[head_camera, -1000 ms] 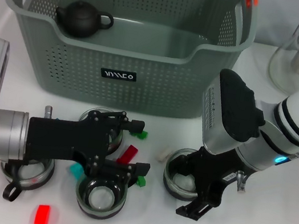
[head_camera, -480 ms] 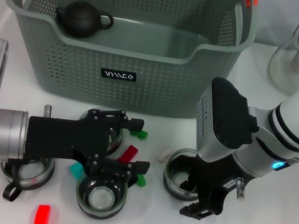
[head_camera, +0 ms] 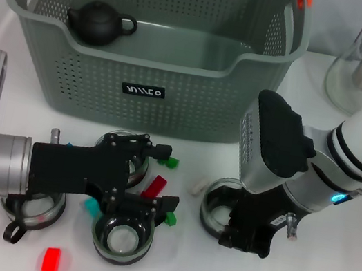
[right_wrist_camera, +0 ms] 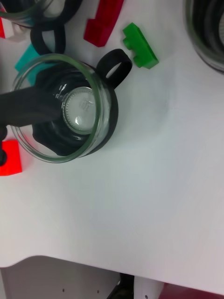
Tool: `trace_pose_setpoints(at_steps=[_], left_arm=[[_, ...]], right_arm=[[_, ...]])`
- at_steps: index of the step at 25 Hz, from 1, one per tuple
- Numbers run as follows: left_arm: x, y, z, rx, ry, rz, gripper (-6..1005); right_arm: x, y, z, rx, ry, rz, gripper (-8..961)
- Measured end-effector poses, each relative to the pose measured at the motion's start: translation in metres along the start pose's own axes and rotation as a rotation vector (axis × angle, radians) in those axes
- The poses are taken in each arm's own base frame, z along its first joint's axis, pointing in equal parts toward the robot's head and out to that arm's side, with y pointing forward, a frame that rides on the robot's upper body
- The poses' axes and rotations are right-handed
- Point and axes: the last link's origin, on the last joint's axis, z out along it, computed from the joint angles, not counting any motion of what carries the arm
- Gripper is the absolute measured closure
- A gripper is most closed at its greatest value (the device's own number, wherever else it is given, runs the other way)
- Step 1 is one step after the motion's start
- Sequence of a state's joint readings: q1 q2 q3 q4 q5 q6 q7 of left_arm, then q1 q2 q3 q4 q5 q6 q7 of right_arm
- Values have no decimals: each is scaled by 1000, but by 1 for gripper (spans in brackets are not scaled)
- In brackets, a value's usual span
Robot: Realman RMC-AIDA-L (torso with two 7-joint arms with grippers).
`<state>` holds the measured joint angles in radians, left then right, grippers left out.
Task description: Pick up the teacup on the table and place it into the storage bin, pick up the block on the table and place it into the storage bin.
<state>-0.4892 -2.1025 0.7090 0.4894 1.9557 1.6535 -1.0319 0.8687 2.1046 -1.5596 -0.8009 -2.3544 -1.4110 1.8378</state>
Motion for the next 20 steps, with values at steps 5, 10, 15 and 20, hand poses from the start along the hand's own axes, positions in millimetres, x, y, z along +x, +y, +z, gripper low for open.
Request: trace_pose_setpoints(at_steps=[5, 10, 15, 20], left_arm=[[0, 1, 0, -2, 2, -1, 126], [1, 2, 0, -9, 6, -1, 126], [3, 4, -1, -25, 16, 3, 126], [3, 5, -2, -32, 19, 2, 125]], right_arm=[[0, 1, 0, -4, -1, 4, 815], [-1, 2, -2, -13, -2, 16, 881], [-2, 6, -19, -72, -57, 65, 881], [4, 8, -52, -129, -148, 130, 882]])
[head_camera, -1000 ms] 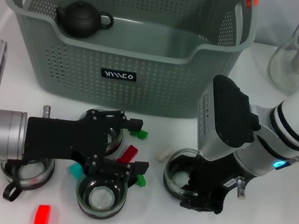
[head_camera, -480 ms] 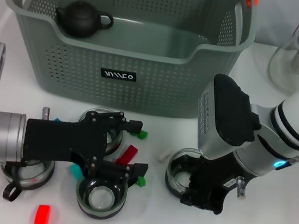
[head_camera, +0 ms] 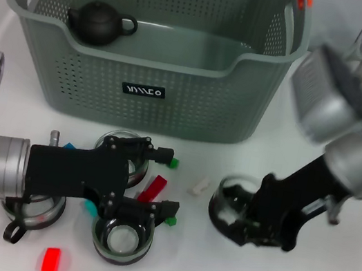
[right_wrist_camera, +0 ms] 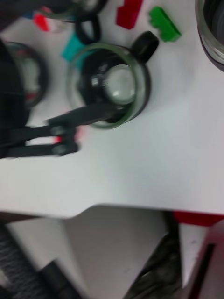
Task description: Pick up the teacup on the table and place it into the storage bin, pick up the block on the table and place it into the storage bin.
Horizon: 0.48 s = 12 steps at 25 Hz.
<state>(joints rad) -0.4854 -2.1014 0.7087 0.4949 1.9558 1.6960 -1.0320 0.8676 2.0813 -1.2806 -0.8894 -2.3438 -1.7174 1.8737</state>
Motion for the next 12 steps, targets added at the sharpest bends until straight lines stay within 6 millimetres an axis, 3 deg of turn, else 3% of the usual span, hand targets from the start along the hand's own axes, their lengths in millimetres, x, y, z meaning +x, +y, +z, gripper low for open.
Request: trace_pose_setpoints(at_steps=[7, 12], left_arm=[[2, 0, -2, -1, 11, 13, 125], [2, 0, -2, -1, 14, 20, 126]], right_arm=[[-4, 8, -68, 20, -170, 53, 887], [-23, 12, -113, 71, -325, 32, 886]])
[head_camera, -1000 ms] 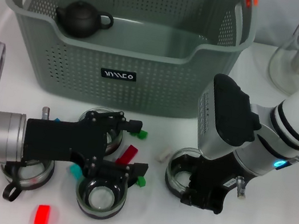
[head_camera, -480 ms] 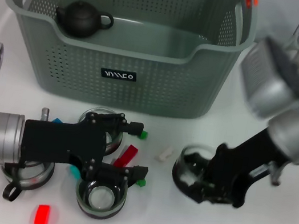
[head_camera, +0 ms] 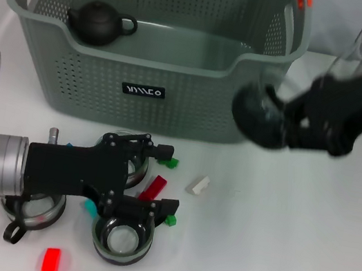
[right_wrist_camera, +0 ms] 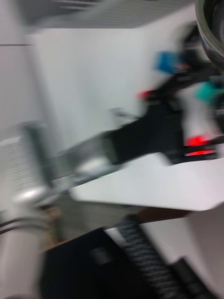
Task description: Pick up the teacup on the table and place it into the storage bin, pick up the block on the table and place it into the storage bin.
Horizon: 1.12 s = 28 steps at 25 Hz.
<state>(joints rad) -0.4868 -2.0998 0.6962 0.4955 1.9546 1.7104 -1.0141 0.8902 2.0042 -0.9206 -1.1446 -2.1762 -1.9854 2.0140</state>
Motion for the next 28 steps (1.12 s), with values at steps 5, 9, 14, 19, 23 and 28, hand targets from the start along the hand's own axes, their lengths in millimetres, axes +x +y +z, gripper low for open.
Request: trace_pose_setpoints(at_steps=[5, 9, 14, 19, 23, 28], left_arm=[[1, 0, 2, -2, 3, 8, 126], [2, -1, 3, -3, 5, 11, 126], [3, -2, 3, -3, 5, 15, 125], [4, -3, 4, 2, 5, 18, 125], [4, -3, 5, 3, 9, 30, 125], [4, -3, 6, 3, 12, 32, 125]], right_arm=[[-36, -3, -34, 44, -225, -68, 882], [-53, -19, -49, 142, -323, -69, 879], [-57, -52, -47, 288, -351, -9, 875], [-53, -89, -25, 405, -316, 67, 871], [-51, -111, 0, 475, -256, 95, 868], [-49, -123, 36, 531, -208, 87, 864]])
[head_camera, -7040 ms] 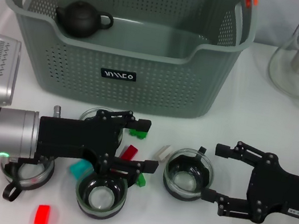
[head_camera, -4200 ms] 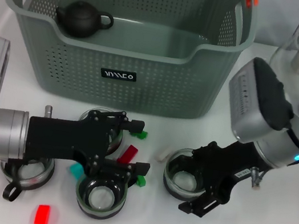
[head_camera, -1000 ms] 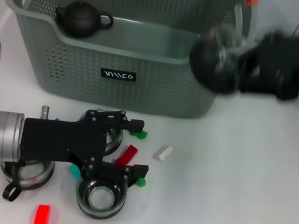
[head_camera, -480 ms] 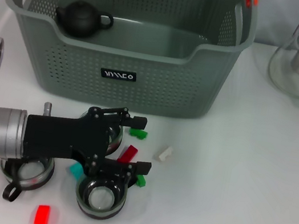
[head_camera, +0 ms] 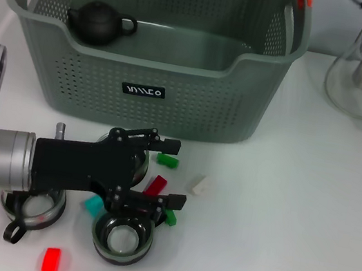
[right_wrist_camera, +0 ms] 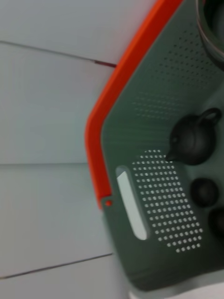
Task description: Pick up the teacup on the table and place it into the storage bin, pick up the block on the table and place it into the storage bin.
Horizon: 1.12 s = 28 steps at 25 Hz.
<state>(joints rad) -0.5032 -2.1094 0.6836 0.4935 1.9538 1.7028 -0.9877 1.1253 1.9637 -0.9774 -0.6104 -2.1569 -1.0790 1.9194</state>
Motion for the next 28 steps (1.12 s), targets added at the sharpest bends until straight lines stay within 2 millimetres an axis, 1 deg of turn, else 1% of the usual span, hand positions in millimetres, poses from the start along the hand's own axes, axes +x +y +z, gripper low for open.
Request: trace_pose_setpoints(at_steps=[3, 6, 12, 19, 28], left_arm=[[0, 0, 0, 0, 1, 3, 125], [-1, 1, -1, 0, 2, 1, 125], [-3, 3, -3, 4, 1, 7, 125], [-7, 6, -7, 12, 0, -1, 126], [-9, 9, -8, 15, 2, 1, 126]], right_arm=[[5, 9, 20, 36, 13, -38, 862], [9, 18, 36, 72, 23, -80, 859], [17, 30, 59, 124, 62, -146, 855], [25, 37, 69, 135, 96, -180, 849], [34, 38, 71, 130, 128, -182, 842]])
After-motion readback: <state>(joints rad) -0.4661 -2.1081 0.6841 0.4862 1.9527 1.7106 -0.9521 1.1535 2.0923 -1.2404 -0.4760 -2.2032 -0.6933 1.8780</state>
